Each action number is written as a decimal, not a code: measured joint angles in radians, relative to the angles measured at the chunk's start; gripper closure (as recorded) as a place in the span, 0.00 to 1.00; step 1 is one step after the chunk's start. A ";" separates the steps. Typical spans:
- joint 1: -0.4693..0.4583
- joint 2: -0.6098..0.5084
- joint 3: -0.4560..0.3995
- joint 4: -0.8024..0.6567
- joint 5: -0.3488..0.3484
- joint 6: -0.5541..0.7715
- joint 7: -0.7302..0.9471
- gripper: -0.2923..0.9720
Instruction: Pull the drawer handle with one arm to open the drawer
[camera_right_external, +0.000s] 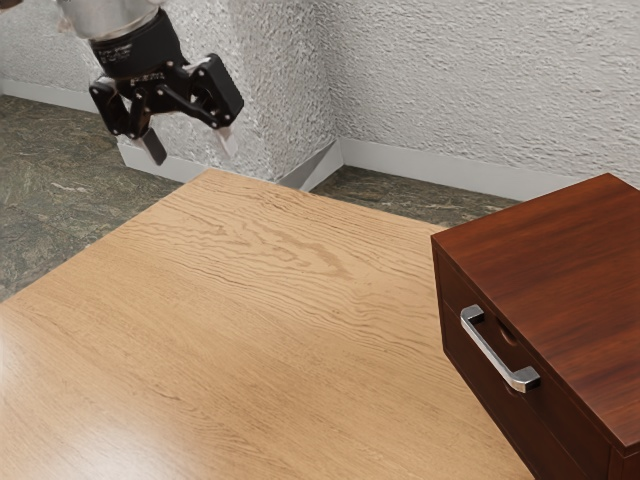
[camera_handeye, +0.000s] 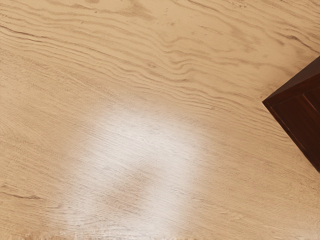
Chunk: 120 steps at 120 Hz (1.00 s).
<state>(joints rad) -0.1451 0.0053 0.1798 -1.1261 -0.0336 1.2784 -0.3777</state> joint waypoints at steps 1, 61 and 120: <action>0.001 0.001 0.000 0.000 -0.002 -0.001 -0.015 0.23; -0.205 0.070 -0.036 -0.038 -0.020 0.052 -0.609 0.23; -0.248 -0.084 -0.129 -0.538 -0.073 0.554 -0.861 0.23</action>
<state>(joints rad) -0.3934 -0.0791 0.0509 -1.6642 -0.1064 1.8325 -1.2382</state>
